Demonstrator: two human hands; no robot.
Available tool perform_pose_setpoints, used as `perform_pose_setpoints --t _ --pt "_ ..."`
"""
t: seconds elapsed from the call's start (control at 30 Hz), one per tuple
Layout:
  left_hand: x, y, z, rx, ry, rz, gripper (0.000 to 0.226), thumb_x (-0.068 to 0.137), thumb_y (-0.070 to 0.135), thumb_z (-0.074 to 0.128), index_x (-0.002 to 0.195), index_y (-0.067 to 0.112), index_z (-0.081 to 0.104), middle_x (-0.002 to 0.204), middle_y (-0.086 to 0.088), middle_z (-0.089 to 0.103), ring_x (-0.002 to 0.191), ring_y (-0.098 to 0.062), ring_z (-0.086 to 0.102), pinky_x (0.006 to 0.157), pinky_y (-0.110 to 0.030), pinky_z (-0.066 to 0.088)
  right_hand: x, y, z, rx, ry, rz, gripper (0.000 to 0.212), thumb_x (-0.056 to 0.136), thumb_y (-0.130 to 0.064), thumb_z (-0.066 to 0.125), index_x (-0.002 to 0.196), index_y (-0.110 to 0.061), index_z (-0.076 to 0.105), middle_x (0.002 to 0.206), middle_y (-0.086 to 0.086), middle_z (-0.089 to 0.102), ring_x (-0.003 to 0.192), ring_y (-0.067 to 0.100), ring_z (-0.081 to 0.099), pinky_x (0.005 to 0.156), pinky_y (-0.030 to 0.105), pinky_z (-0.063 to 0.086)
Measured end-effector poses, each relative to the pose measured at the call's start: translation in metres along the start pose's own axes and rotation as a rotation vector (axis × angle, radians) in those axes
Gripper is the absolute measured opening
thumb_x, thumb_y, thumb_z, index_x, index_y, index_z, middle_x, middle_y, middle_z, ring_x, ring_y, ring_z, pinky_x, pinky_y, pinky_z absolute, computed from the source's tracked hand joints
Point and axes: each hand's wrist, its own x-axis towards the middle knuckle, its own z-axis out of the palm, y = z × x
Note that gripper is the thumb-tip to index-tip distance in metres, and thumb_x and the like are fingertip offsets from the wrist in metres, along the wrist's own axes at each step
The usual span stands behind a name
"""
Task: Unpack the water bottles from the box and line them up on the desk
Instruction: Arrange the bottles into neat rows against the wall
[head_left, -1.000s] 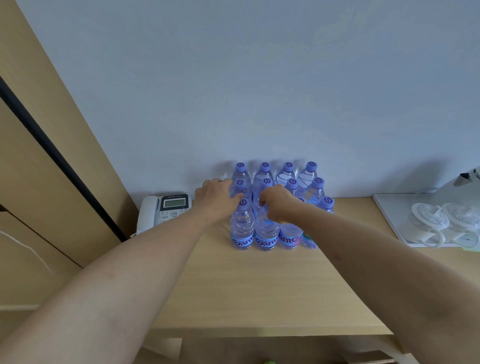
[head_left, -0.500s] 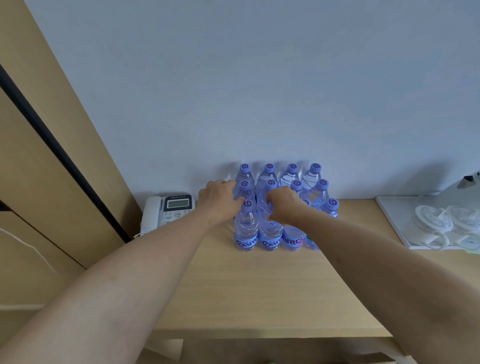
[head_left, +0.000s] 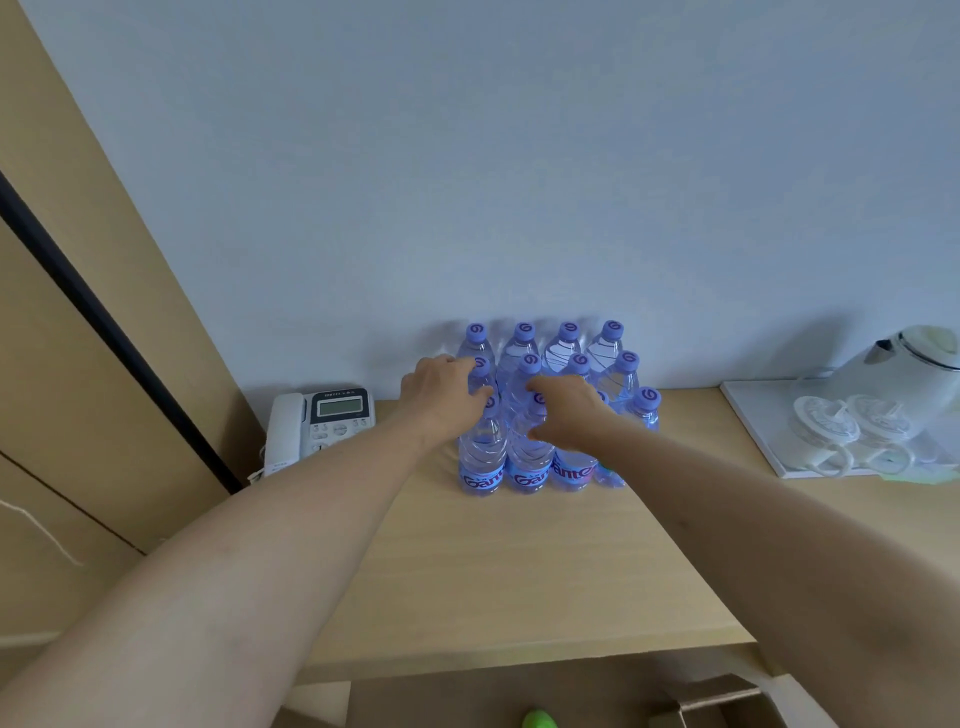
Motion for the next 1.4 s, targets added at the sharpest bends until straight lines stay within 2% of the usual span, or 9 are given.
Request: perform_pose_setpoints --t 0.07,0.2,0.47,0.7,0.8,0.87,1.0,1.13,1.4 --pt "0.000 0.006 -0.002 -0.004 -0.001 0.017 0.033 0.089 0.046 0.053 0.111 0.023 0.062 0.114 -0.003 0.061 0.109 -0.029 0.053 0.087 -0.041 0.047 -0.005 0.003 -0.006 0.023 0.075 0.017 0.047 0.077 -0.023 0.070 0.122 -0.020 0.058 0.100 0.005 0.061 0.098 0.029 0.061 0.067 0.030 0.044" --pt "0.000 0.024 -0.004 -0.019 0.024 0.043 0.025 0.087 0.042 0.054 0.072 0.023 0.045 0.090 0.000 0.056 0.094 -0.030 0.054 0.072 -0.035 0.043 -0.012 0.015 -0.022 -0.023 0.240 0.057 0.031 0.082 -0.025 0.065 0.113 -0.020 0.065 0.108 0.006 0.063 0.098 0.029 0.061 0.070 0.030 0.041" --pt "-0.001 0.056 0.009 0.059 0.024 0.044 0.028 0.089 0.046 0.055 0.101 0.020 0.058 0.112 -0.004 0.059 0.109 -0.029 0.052 0.084 -0.041 0.046 -0.010 0.046 -0.025 -0.152 0.098 0.117 0.029 0.088 -0.042 0.062 0.088 -0.013 0.058 0.087 0.005 0.050 0.087 0.029 0.059 0.058 0.029 0.037" --pt "0.003 0.069 0.015 0.114 0.009 0.011 0.031 0.090 0.046 0.055 0.104 0.018 0.057 0.111 -0.004 0.059 0.109 -0.029 0.051 0.084 -0.040 0.045 0.004 0.055 -0.027 -0.193 0.009 0.015 0.033 0.084 -0.013 0.062 0.061 -0.016 0.038 0.067 0.002 0.040 0.077 0.028 0.057 0.055 0.029 0.037" --pt "0.005 0.073 0.017 0.107 0.003 -0.010 0.034 0.090 0.047 0.056 0.108 0.018 0.059 0.113 -0.005 0.059 0.109 -0.029 0.052 0.086 -0.043 0.047 0.006 0.061 -0.030 -0.199 -0.013 -0.038 0.007 0.083 -0.007 0.057 0.083 -0.011 0.064 0.087 0.010 0.060 0.089 0.031 0.062 0.063 0.033 0.050" --pt "0.005 0.075 0.019 0.108 -0.004 -0.022 0.038 0.090 0.048 0.056 0.113 0.019 0.059 0.115 -0.005 0.059 0.111 -0.029 0.053 0.088 -0.043 0.048 0.007 0.064 -0.030 -0.211 -0.012 -0.089 0.025 0.084 -0.005 0.054 0.105 -0.007 0.069 0.102 0.015 0.065 0.095 0.033 0.062 0.076 0.039 0.057" --pt "0.006 0.078 0.024 0.139 -0.009 -0.023 0.045 0.091 0.049 0.054 0.126 0.020 0.055 0.121 -0.007 0.058 0.116 -0.029 0.051 0.090 -0.042 0.047 0.004 0.070 -0.032 -0.196 0.005 -0.129 0.026 0.084 -0.009 0.056 0.107 -0.007 0.067 0.103 0.015 0.065 0.096 0.034 0.061 0.077 0.041 0.056" --pt "0.005 0.081 0.026 0.141 -0.016 -0.023 0.046 0.092 0.048 0.053 0.130 0.021 0.054 0.123 -0.008 0.057 0.119 -0.030 0.049 0.092 -0.043 0.046 -0.001 0.071 -0.035 -0.164 -0.005 -0.098 0.022 0.080 -0.027 0.069 0.076 -0.012 0.053 0.086 0.007 0.056 0.086 0.028 0.058 0.063 0.032 0.045" --pt "0.002 0.088 0.024 0.153 -0.031 -0.028 0.044 0.092 0.046 0.053 0.127 0.020 0.055 0.120 -0.005 0.057 0.117 -0.031 0.050 0.092 -0.043 0.047 -0.004 0.068 -0.032 -0.148 -0.025 -0.061 0.031 0.083 -0.005 0.056 0.060 -0.016 0.037 0.074 0.006 0.046 0.071 0.027 0.047 0.045 0.025 0.027"
